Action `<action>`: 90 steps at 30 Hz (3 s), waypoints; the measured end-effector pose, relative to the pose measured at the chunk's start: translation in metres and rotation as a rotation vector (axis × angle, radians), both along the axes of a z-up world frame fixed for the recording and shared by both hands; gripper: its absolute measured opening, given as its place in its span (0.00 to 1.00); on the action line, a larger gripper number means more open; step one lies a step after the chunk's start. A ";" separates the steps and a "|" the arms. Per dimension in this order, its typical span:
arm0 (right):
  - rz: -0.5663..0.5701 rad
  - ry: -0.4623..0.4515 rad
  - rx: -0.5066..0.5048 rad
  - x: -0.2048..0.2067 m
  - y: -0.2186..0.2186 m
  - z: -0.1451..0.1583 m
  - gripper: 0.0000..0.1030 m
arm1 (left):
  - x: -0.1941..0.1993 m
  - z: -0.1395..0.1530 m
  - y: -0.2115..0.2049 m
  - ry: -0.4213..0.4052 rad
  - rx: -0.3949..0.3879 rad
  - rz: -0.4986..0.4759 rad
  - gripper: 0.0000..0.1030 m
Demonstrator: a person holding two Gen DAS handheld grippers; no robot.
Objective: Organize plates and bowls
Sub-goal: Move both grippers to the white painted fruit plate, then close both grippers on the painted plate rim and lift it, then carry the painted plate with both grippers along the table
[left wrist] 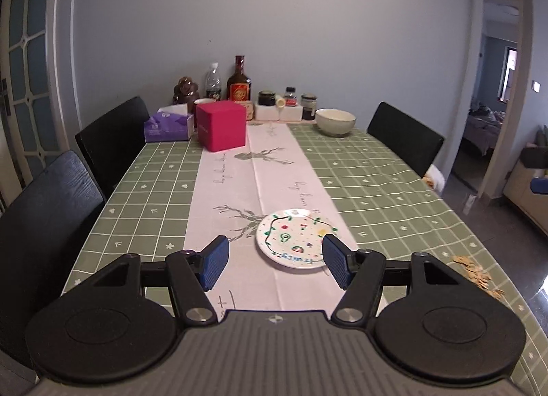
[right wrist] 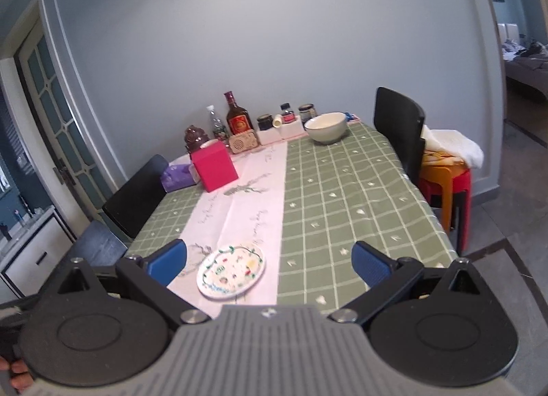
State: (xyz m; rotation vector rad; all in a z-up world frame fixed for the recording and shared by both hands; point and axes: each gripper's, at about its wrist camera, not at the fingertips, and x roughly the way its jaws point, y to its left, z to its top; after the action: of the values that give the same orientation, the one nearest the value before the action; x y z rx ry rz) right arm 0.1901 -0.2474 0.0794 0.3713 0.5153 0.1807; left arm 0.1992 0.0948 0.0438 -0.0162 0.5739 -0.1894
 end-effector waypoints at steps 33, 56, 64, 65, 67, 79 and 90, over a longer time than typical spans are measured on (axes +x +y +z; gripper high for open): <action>0.251 0.324 0.468 0.229 -0.011 -0.193 0.84 | 0.176 -0.139 0.053 0.250 -0.463 0.144 0.67; 0.335 0.360 0.390 0.256 0.036 -0.218 0.44 | 0.189 -0.163 0.031 0.266 -0.485 0.096 0.28; 0.296 0.356 0.409 0.252 0.041 -0.228 0.19 | 0.184 -0.164 0.023 0.223 -0.423 0.115 0.17; 0.285 0.356 0.401 0.251 0.040 -0.229 0.12 | 0.183 -0.164 0.021 0.211 -0.409 0.113 0.17; 0.275 0.353 0.390 0.249 0.039 -0.229 0.04 | 0.181 -0.162 0.016 0.195 -0.381 0.100 0.13; 0.402 0.399 0.315 0.242 0.033 -0.222 0.05 | 0.162 -0.161 0.016 0.187 -0.326 0.005 0.16; 0.423 0.305 0.403 0.241 0.030 -0.221 0.54 | 0.185 -0.182 0.051 0.253 -0.643 -0.012 0.27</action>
State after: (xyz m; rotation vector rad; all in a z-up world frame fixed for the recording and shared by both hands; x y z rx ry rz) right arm 0.4314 -0.2169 -0.1415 0.6862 0.8600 0.6497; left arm 0.3846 0.1453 -0.1381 -0.6685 0.7446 -0.3808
